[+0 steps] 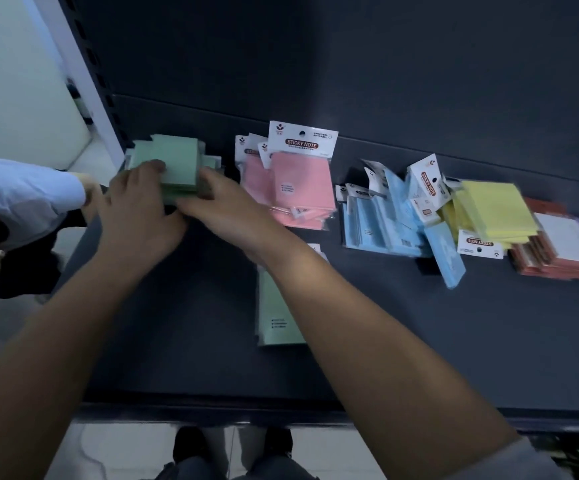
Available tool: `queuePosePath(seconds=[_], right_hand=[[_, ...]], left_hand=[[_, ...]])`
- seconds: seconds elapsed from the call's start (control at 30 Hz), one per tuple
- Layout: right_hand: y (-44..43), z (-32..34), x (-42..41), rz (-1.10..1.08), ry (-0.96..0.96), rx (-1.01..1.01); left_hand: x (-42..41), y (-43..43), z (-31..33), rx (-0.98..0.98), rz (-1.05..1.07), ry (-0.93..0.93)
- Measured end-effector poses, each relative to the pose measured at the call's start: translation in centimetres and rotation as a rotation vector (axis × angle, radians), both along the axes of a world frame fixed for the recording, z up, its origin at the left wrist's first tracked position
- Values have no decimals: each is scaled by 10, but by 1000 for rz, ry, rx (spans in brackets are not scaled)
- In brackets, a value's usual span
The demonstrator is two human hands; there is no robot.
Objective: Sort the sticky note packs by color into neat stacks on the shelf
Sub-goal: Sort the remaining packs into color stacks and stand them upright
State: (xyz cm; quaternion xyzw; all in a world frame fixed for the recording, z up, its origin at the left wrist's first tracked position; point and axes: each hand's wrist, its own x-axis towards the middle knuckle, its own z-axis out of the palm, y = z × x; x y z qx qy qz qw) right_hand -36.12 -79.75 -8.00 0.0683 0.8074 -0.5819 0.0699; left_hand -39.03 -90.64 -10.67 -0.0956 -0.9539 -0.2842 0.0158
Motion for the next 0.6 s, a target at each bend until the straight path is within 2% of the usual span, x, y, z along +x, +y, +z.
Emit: queuePosePath(seconds=[0.1,0.2,0.3,0.37,0.47,0.6], right_hand=[[-9,5,-4,-63,-24,-6],[-8,-1,4,-185,2,-150],[-14,-12,10,-371,-6,-385],[-14,-16,15,-428,6,-414],[-10,-24,24,-367,101,-264],[-11,-27,40,-128,49,34]], left_hand=[[2,-4,1,234,51,33],[5,-8,5,415,131,112],[16,-11,10,725,241,-11],[26,-15,9,897,214,-132],[42,-19,3,915,61,-304],[53,-31,-10,771,13,-325]])
